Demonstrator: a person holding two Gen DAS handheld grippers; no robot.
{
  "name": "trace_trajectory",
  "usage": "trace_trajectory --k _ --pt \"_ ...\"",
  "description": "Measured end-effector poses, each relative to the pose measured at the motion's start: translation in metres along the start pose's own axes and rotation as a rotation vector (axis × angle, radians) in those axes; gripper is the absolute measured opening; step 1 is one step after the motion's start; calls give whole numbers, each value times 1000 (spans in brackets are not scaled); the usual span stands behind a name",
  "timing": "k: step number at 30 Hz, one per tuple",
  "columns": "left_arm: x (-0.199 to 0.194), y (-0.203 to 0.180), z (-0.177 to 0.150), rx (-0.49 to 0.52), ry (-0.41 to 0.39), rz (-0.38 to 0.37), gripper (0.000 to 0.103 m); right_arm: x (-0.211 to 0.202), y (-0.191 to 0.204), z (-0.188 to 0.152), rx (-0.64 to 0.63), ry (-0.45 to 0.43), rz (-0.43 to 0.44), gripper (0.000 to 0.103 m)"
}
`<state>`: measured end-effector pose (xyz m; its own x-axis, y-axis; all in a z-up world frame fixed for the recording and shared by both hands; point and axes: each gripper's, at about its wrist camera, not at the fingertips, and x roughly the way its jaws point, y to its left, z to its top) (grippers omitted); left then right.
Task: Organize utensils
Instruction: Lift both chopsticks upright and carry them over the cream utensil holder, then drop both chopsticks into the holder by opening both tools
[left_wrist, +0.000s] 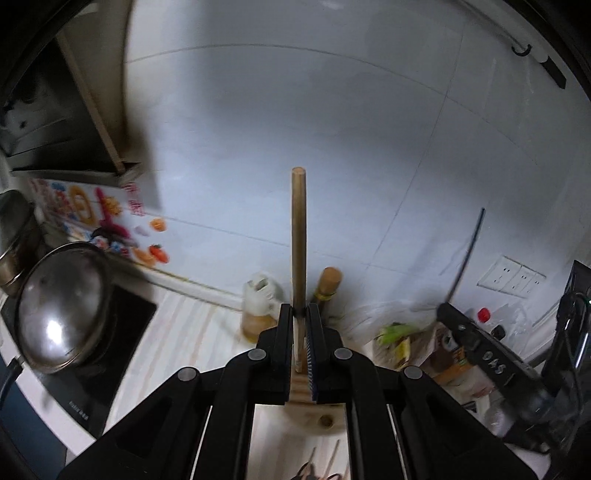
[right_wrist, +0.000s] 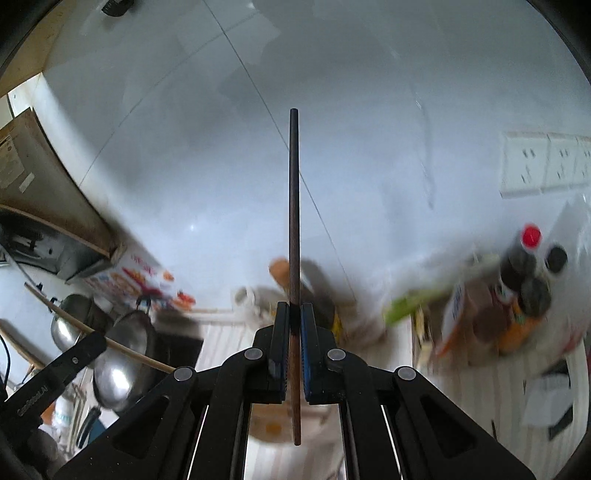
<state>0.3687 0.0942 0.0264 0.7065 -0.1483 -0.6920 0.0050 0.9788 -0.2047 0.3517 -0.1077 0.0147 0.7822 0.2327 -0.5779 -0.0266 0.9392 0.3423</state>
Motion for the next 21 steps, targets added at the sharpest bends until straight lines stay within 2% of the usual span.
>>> trace_trajectory --k 6,10,16,21 --pt "50 -16 9 -13 90 -77 4 31 4 11 -27 -47 -25 6" --pt "82 -23 1 -21 168 -113 4 51 -1 6 -33 -33 -28 6" --pt "108 -27 -15 -12 245 -125 4 65 -8 -9 -63 -4 -31 6" --pt "113 -29 -22 -13 282 -152 4 68 -12 -17 -86 20 -25 6"
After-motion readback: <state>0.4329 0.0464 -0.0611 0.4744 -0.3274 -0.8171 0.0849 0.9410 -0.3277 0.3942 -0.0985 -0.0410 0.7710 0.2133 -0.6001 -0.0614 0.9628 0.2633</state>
